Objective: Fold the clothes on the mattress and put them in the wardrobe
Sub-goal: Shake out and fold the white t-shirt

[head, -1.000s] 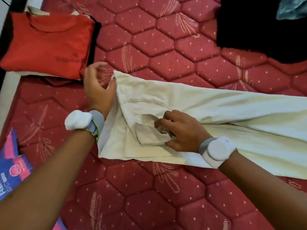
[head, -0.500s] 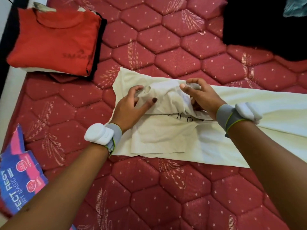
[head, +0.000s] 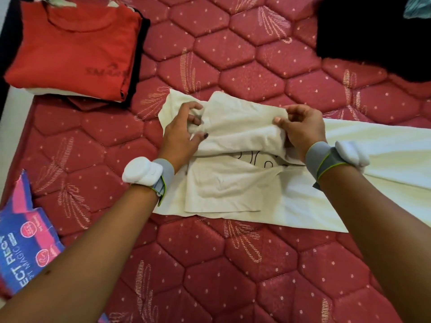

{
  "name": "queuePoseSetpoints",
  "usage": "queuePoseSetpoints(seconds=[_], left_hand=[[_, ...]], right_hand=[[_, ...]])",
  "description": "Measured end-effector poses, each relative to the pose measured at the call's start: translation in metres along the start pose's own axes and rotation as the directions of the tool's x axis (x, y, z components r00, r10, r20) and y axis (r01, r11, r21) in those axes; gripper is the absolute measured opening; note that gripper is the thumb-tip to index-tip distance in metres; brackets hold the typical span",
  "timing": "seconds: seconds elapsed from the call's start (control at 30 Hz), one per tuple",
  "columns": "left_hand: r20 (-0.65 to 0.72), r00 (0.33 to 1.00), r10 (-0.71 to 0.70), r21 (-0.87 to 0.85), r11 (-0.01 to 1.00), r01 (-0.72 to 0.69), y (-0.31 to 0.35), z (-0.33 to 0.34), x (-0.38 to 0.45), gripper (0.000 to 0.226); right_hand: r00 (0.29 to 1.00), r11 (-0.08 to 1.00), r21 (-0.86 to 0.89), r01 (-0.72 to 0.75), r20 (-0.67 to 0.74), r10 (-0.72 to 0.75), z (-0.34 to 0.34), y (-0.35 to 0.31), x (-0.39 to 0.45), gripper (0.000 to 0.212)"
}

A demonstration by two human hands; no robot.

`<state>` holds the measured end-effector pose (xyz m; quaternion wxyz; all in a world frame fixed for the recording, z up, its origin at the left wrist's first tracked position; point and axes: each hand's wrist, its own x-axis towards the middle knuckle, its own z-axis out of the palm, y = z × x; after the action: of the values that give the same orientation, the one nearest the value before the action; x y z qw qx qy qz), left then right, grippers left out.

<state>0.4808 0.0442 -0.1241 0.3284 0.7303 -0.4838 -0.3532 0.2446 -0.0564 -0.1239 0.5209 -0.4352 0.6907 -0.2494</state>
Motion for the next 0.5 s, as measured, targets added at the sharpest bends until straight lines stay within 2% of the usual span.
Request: queuePoseSetpoints(seconds=[0.07,0.1,0.17,0.23,0.3,0.37,0.43,0.5], left_hand=[[-0.045,0.999,-0.021,0.112,0.993,0.026,0.009,-0.001,0.005,0.051],[-0.070,0.997,-0.029,0.198,0.979,0.043,0.015,0.000,0.008,0.052],[-0.101,0.993,-0.055,0.376,0.922,0.089,0.026,0.005,0.014,0.058],[-0.077,0.996,-0.039,0.438,0.896,0.069,0.033,0.014,0.022,0.061],[-0.051,0.999,0.006,0.278,0.961,0.008,0.039,0.021,0.028,0.051],[-0.109,0.992,0.068,0.032,0.997,-0.065,0.042,0.019,0.034,0.040],[-0.165,0.978,0.131,-0.101,0.984,-0.149,0.040,0.010,0.038,0.043],[-0.125,0.985,0.122,-0.126,0.982,-0.138,0.035,0.005,0.034,0.046]], right_hand=[[0.998,0.998,-0.055,0.022,-0.058,-0.026,0.002,0.001,0.004,0.022],[0.999,0.996,-0.081,0.024,-0.040,-0.027,0.002,0.000,0.004,0.031],[0.999,0.990,-0.140,0.029,0.048,-0.022,0.002,-0.005,0.004,0.054],[0.988,0.991,-0.124,0.048,0.153,-0.029,0.000,-0.011,0.004,0.061],[0.973,0.997,0.016,0.070,0.219,-0.072,-0.004,-0.018,0.001,0.054],[0.961,0.978,0.082,0.191,0.189,-0.203,-0.009,-0.025,-0.002,0.043],[0.936,0.946,0.013,0.323,0.140,-0.322,-0.013,-0.025,-0.001,0.040],[0.914,0.906,-0.146,0.398,0.150,-0.378,-0.015,-0.019,0.001,0.044]])
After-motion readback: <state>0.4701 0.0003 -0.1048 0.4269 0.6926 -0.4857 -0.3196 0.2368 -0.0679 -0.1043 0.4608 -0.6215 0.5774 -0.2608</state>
